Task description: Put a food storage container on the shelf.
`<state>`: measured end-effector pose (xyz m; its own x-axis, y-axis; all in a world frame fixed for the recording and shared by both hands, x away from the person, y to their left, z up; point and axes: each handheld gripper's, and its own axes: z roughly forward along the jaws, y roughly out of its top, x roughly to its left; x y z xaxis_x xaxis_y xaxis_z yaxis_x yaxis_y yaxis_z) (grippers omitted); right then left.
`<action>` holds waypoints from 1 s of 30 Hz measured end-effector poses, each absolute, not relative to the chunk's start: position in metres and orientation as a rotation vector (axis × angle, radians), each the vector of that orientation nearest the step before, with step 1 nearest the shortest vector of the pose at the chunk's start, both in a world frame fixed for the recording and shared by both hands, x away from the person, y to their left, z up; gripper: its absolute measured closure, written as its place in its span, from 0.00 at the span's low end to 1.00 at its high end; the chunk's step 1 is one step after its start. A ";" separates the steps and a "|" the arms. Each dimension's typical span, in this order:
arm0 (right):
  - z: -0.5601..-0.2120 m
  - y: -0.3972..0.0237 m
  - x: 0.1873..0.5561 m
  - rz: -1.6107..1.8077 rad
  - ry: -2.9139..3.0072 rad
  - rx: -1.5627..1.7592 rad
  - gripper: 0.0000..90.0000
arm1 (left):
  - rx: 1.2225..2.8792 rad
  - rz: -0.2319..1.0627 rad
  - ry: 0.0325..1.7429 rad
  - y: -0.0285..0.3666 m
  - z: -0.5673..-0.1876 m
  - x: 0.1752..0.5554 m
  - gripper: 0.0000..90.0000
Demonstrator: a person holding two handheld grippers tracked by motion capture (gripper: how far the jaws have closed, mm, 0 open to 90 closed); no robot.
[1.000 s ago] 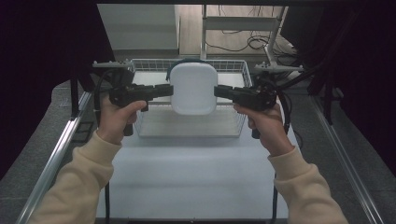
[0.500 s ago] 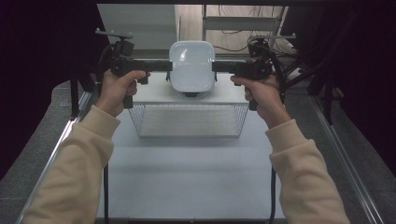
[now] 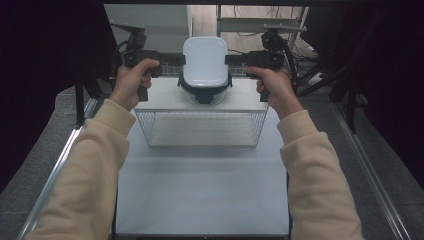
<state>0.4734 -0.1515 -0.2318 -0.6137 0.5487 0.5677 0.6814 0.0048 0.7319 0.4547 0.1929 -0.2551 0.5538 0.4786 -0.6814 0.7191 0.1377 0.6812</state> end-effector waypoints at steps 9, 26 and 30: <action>-0.235 -0.150 0.493 -1.613 -2.026 -1.453 0.85 | 1.459 -0.258 1.148 0.192 -0.258 0.473 0.86; -0.247 -0.147 0.506 -1.610 -1.935 -1.503 0.83 | 1.419 -0.284 1.184 0.197 -0.270 0.484 0.85; -0.248 -0.147 0.505 -1.620 -1.950 -1.485 0.68 | 1.419 -0.283 1.171 0.196 -0.269 0.483 0.78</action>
